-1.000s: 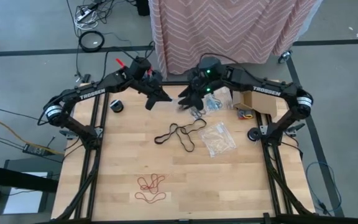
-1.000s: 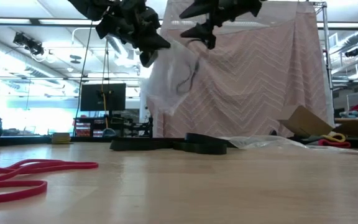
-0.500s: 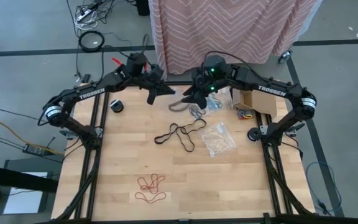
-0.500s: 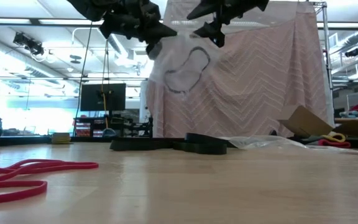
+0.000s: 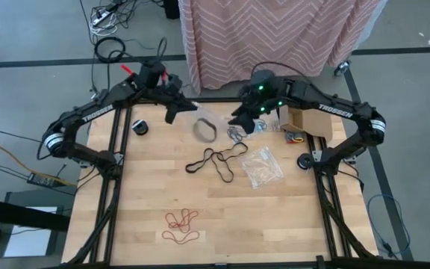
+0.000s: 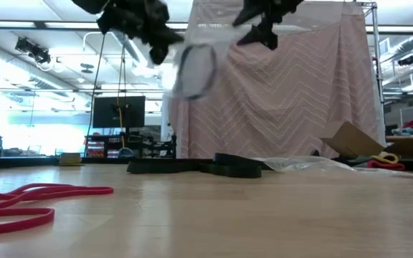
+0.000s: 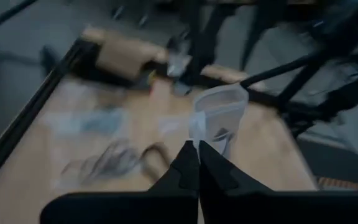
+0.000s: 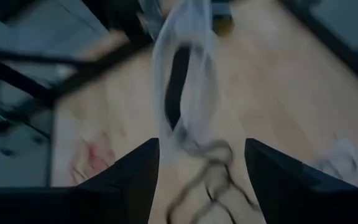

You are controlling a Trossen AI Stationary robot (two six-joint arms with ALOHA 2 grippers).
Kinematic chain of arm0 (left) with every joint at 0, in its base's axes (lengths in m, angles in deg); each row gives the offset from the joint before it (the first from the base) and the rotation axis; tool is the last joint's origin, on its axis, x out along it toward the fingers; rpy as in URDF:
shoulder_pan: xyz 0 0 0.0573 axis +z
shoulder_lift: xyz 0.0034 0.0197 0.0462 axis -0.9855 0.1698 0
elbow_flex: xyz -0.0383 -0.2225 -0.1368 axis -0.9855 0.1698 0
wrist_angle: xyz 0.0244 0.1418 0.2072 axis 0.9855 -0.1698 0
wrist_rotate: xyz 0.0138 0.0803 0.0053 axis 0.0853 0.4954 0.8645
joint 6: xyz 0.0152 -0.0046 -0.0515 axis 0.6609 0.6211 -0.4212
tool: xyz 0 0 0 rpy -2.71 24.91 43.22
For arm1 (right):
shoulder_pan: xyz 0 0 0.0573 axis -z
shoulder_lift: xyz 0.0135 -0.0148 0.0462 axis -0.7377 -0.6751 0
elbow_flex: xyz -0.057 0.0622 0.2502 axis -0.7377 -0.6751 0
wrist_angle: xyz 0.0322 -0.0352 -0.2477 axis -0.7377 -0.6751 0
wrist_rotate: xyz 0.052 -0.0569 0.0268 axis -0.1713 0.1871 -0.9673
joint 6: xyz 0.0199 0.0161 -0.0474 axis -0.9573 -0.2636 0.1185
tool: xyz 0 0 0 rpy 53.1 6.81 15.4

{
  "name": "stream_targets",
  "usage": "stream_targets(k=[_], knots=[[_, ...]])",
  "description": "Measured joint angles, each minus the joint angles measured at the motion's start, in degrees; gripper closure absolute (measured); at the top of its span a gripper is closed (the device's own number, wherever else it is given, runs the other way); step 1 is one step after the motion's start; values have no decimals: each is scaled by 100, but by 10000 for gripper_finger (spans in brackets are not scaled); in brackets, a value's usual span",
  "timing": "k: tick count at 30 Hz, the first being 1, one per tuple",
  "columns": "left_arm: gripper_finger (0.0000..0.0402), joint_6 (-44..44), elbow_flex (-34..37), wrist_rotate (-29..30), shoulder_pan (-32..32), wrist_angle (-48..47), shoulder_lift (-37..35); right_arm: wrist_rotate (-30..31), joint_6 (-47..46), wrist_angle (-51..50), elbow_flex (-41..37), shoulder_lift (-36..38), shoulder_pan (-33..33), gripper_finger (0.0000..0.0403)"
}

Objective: Sort rubber bands
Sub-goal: Put the black rubber band into the left transparent zip bag

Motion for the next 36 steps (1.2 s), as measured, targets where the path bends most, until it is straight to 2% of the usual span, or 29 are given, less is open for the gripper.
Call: stream_targets(k=[3, 9, 13, 21, 26, 36], knots=[[402, 162, 16, 29, 56, -488, -114, 225, 155, -400, -9, -249, -122, 175], [402, 862, 19, 6, 30, -2045, -102, 245, 443, -603, -9, -1008, -395, 175], [402, 1193, 19, 11, -45, -2549, -123, 234, 649, -642, -9, -1560, -506, 175], [402, 1235, 23, -388, 86, -2636, -356, 167, 1199, -617, -11, -2387, -524, 175], [402, 1236, 23, -379, 174, -2704, -552, 94, 1615, -515, -11, -2706, -501, 175], [402, 1209, 23, -303, 176, -2751, -609, 344, 2349, -112, -13, -3048, -547, 176]])
